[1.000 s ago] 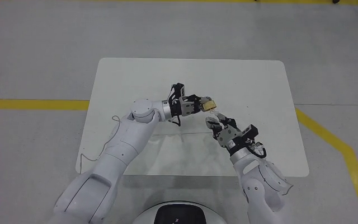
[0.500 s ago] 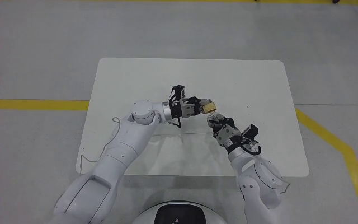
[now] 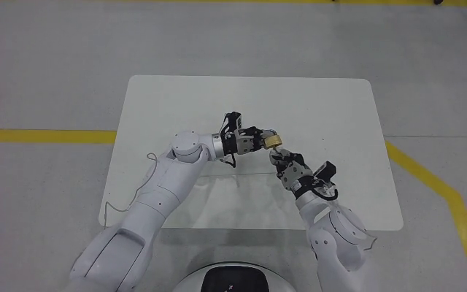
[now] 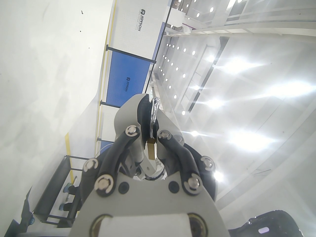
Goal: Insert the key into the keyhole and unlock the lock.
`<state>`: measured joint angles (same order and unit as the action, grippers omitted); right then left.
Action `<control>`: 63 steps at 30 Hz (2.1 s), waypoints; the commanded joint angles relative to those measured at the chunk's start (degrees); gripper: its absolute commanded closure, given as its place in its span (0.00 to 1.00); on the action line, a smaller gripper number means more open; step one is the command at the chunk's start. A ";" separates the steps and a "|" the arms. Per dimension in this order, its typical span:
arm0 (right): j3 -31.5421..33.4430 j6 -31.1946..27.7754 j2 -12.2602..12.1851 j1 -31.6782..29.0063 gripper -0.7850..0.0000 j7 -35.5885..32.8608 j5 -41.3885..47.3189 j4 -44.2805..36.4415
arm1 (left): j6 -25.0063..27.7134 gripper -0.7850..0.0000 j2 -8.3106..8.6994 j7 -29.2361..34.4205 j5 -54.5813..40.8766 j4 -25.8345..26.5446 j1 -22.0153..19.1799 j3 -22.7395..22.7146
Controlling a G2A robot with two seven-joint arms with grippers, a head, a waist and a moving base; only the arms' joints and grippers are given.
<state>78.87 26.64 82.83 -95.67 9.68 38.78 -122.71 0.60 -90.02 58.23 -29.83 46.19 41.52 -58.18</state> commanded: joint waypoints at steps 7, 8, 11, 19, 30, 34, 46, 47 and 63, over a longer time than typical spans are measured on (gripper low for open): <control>-0.96 -1.02 0.22 1.06 1.00 3.21 1.37 0.90 | 0.01 1.00 0.00 -0.01 0.01 0.00 0.00 0.00; -0.99 -1.33 0.25 1.11 1.00 3.53 1.72 0.97 | 0.01 1.00 0.00 -0.01 0.01 0.00 0.00 0.00; -0.76 -2.73 0.43 0.99 1.00 4.95 3.86 1.10 | 0.01 1.00 0.00 -0.01 0.01 0.00 0.00 0.00; 0.52 -4.72 1.04 0.57 1.00 7.97 15.61 1.41 | 0.01 1.00 0.00 -0.01 0.01 0.00 0.00 0.00; 3.10 -2.49 1.13 0.03 1.00 9.32 28.58 1.17 | 0.01 1.00 0.00 -0.01 0.01 0.00 0.00 0.00; 4.56 -2.07 1.16 0.23 1.00 10.77 34.36 1.36 | 0.01 1.00 0.00 -0.01 0.01 0.00 0.00 0.00; 6.59 -0.27 1.00 0.24 1.00 12.45 48.41 2.49 | 0.01 1.00 0.00 -0.01 0.01 0.00 0.00 0.00; 7.11 -0.02 0.96 0.39 1.00 12.70 49.98 2.67 | 0.01 1.00 0.00 -0.01 0.01 0.00 0.00 0.00; 8.12 0.82 -0.09 0.38 0.76 13.26 50.49 1.41 | 0.01 1.00 0.00 -0.01 0.01 0.00 0.00 0.00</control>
<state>87.23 27.50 82.83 -95.29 22.88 90.84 -121.08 0.60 -90.02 58.23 -29.83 46.19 41.53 -58.18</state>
